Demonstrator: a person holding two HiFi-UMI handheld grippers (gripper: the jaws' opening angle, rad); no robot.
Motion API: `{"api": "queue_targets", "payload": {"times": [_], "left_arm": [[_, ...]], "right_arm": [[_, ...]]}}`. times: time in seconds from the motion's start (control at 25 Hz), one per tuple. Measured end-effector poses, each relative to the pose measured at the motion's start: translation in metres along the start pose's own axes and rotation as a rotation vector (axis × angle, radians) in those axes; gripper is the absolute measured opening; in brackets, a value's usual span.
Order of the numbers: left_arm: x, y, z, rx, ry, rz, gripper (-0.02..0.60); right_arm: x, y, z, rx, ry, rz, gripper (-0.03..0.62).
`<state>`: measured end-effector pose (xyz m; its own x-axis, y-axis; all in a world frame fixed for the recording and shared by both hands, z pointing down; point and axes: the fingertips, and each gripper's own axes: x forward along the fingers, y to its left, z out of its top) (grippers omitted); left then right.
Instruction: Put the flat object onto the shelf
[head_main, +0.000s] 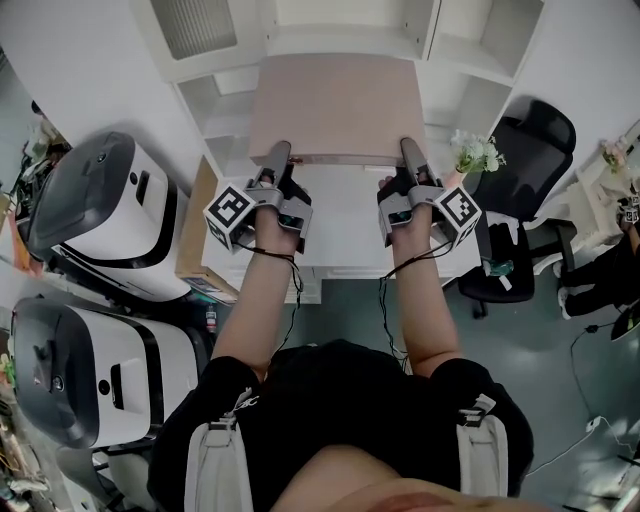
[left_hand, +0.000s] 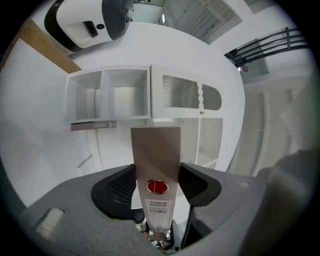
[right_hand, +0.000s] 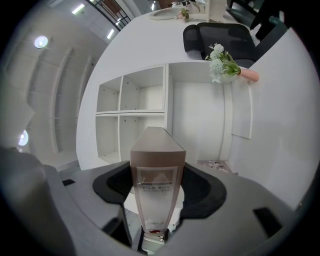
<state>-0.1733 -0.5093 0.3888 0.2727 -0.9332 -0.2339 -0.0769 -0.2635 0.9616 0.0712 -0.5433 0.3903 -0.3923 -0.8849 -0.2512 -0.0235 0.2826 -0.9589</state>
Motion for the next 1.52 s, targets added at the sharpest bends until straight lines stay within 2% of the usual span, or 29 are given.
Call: {"api": "queue_targets", "payload": {"times": [0.16,0.36,0.72,1.16,1.52], "left_arm": [[0.034,-0.015,0.011,-0.013,-0.007,0.007,0.273],[0.053,-0.028,0.019,-0.002,-0.009,-0.012,0.273],[0.106,-0.041,0.031,-0.013,-0.002,0.020,0.273],[0.150,-0.029,0.046,-0.039,0.024,0.156,0.273],[0.175,-0.029,0.062,-0.046,0.022,0.200,0.273]], "right_arm": [[0.030,0.018,0.013,-0.003,0.007,-0.017,0.281],[0.050,0.032,0.019,0.001,0.012,0.002,0.279],[0.096,0.042,0.042,0.022,0.006,-0.034,0.279],[0.148,0.024,0.059,0.056,0.004,-0.135,0.278],[0.176,0.025,0.065,0.076,-0.009,-0.202,0.278]]}}
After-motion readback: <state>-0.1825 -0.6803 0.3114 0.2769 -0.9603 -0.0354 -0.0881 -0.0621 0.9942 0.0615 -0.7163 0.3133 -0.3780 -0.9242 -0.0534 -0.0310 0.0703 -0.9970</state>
